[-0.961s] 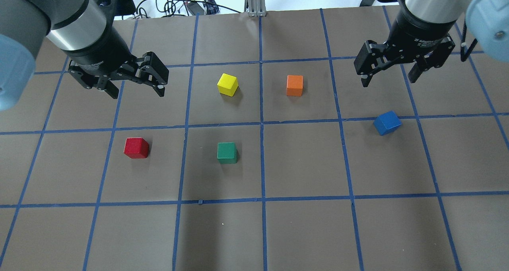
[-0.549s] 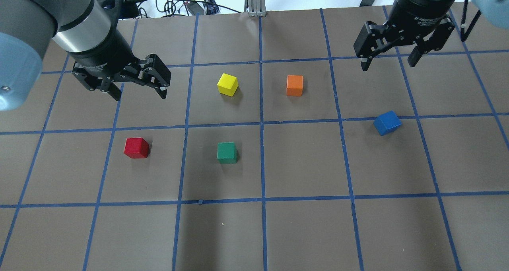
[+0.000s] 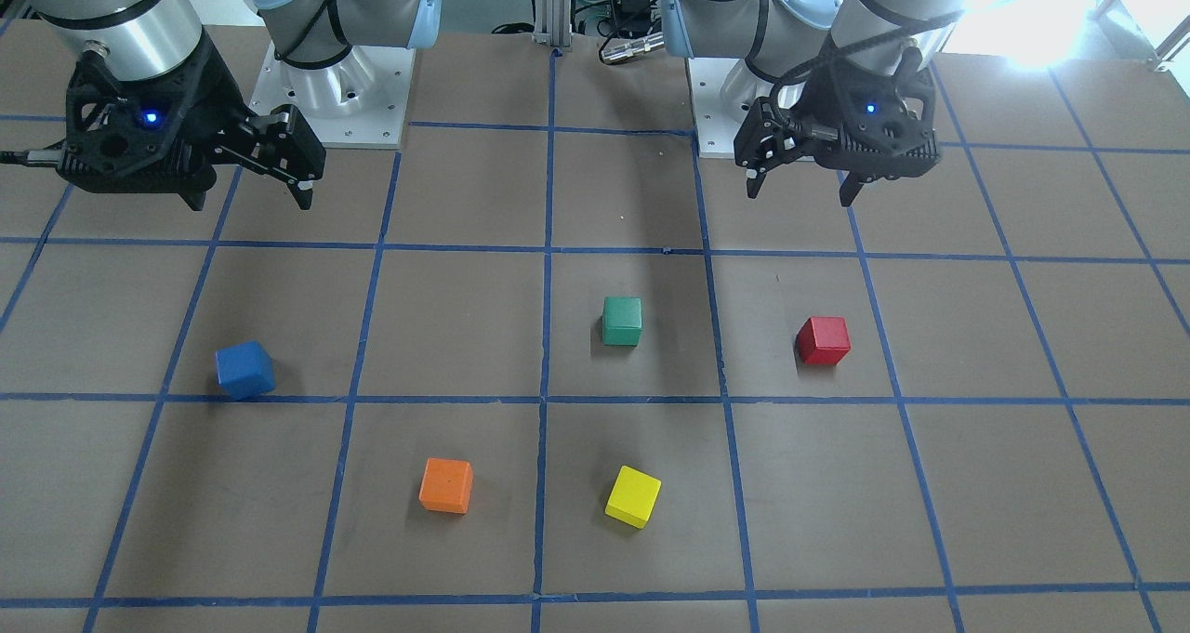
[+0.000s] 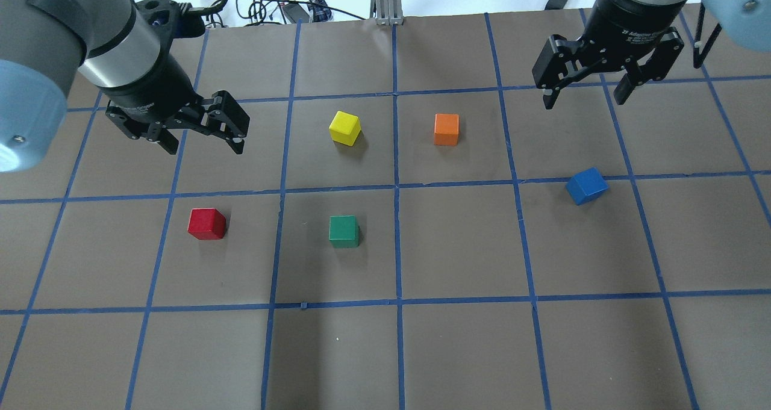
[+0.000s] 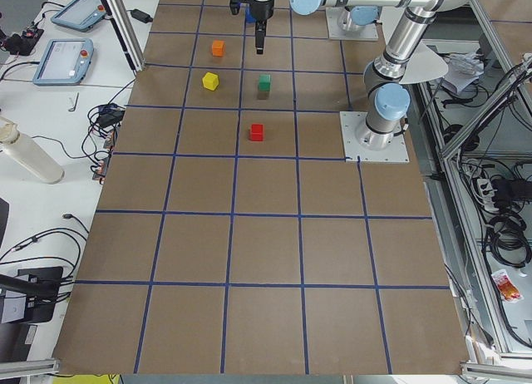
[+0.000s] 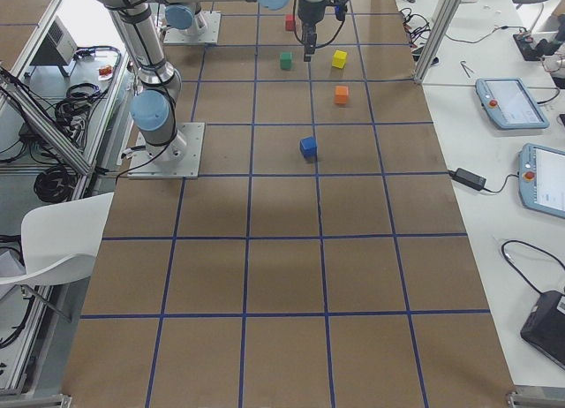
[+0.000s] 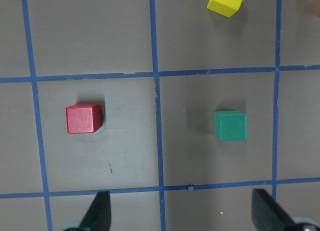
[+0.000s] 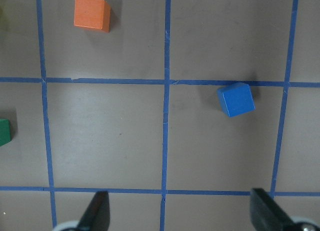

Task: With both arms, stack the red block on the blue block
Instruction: 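Move the left gripper down toward the red cube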

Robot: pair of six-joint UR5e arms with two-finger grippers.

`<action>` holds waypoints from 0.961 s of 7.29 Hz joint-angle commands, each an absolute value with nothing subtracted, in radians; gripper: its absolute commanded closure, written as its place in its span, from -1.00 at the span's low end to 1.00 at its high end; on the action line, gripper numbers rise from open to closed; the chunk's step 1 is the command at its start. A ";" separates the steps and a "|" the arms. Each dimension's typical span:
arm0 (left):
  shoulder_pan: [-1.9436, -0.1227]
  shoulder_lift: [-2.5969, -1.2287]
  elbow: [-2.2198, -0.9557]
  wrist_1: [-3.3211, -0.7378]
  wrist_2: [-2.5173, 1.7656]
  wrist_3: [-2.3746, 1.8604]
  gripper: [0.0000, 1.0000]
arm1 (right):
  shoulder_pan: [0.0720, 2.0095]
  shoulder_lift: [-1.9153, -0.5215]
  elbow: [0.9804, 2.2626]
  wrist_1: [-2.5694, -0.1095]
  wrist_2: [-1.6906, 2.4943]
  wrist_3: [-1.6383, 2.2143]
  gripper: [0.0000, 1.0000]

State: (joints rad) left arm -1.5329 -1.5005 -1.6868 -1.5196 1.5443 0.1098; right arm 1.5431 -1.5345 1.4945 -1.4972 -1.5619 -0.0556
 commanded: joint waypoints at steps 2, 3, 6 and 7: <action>-1.408 -1.526 -1.947 -1.189 1.566 0.309 -1.00 | 1.543 -1.534 1.494 -1.499 -1.569 -0.055 -1.00; -1.361 -1.554 -2.032 -1.064 1.587 0.366 -1.00 | 1.543 -1.534 1.497 -1.499 -1.572 -0.057 -1.00; -1.301 -1.678 -2.063 -0.990 1.588 0.397 -1.00 | 1.543 -1.534 1.500 -1.499 -1.568 -0.055 -1.00; -1.301 -1.706 -2.086 -0.967 1.586 0.396 -0.94 | 1.543 -1.534 1.500 -1.499 -1.574 -0.055 -1.00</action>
